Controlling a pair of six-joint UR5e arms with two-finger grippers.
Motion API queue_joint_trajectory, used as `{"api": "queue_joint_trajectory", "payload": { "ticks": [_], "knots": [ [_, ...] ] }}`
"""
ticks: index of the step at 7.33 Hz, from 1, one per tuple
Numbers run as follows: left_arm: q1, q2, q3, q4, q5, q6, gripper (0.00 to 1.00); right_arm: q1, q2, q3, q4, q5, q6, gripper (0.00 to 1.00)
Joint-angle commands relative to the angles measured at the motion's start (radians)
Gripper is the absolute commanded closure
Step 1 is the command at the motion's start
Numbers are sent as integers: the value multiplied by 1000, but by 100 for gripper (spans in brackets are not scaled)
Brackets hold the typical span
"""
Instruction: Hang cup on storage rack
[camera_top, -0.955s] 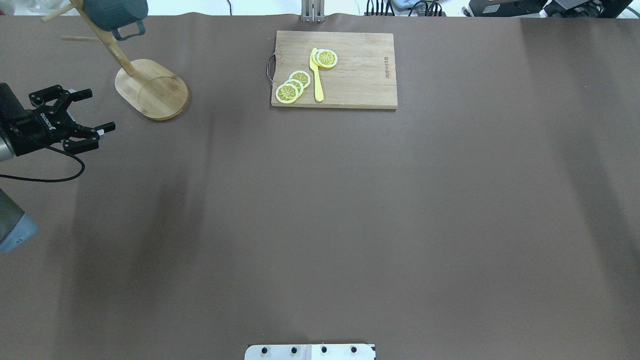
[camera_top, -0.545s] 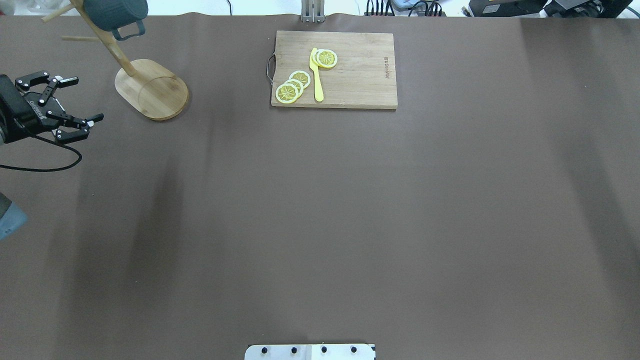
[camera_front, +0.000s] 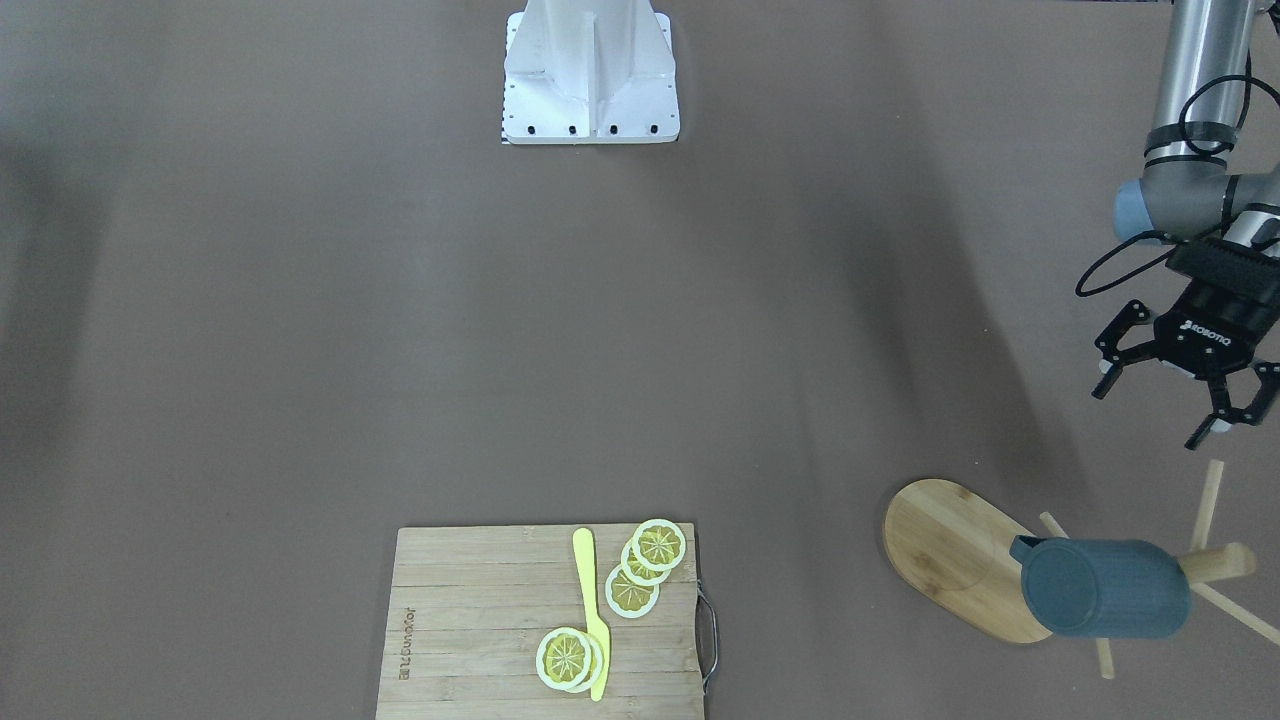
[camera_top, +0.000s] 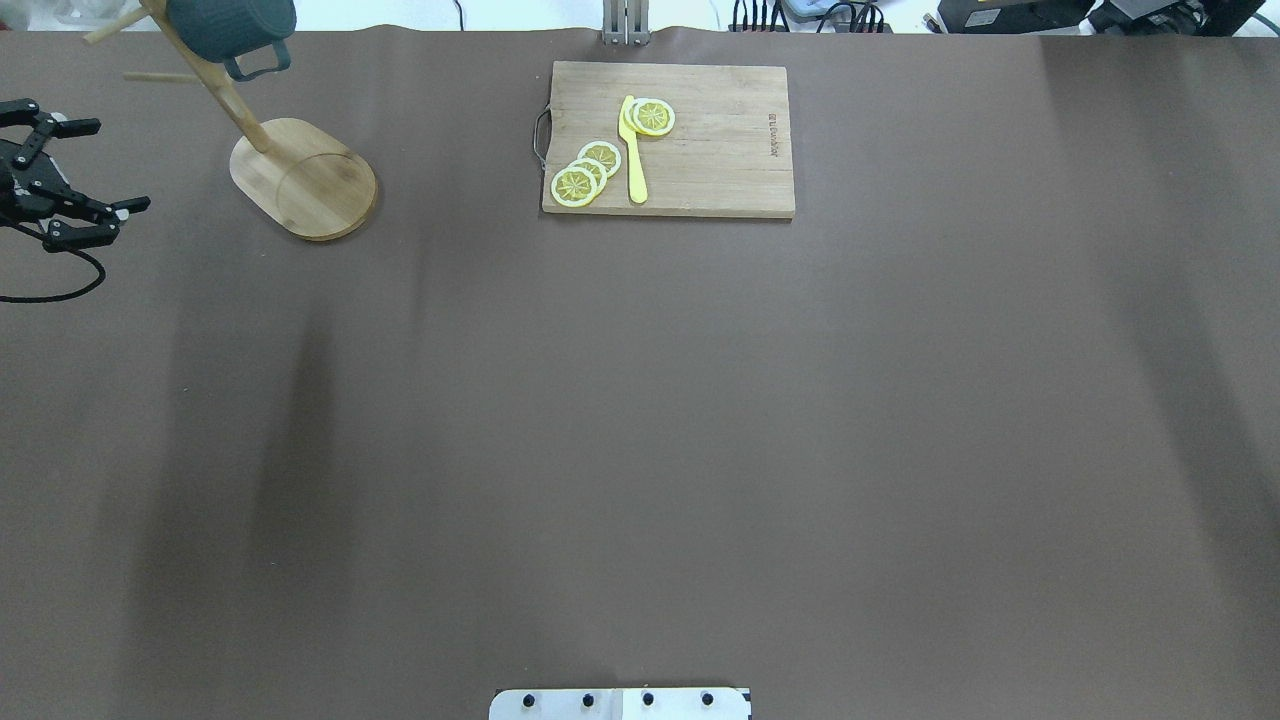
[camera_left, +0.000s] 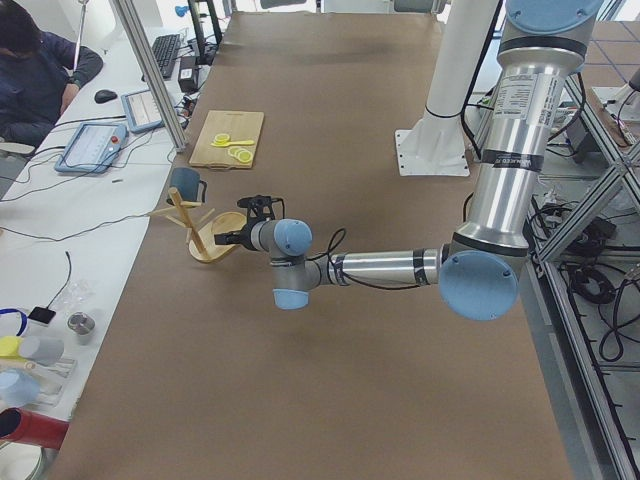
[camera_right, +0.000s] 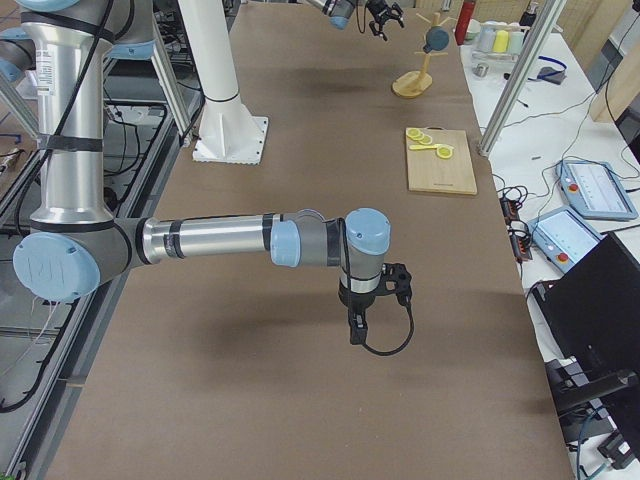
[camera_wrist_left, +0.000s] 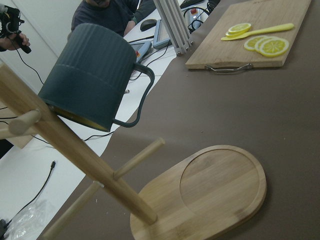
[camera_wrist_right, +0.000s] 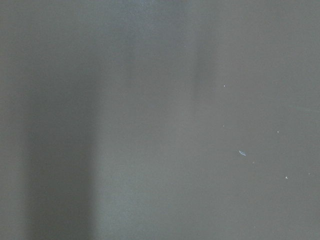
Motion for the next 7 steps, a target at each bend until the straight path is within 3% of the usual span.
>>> {"api": "queue_joint_trajectory", "payload": {
  "ticks": [1, 3, 7],
  "knots": [
    [-13, 18, -31, 180, -44, 12, 0, 0, -1, 0, 0, 0, 0, 0],
    [-72, 20, -39, 342, -137, 9, 0, 0, -1, 0, 0, 0, 0, 0],
    [-123, 46, -75, 614, -139, -2, 1, 0, -4, -2, 0, 0, 0, 0]
  ]
}}
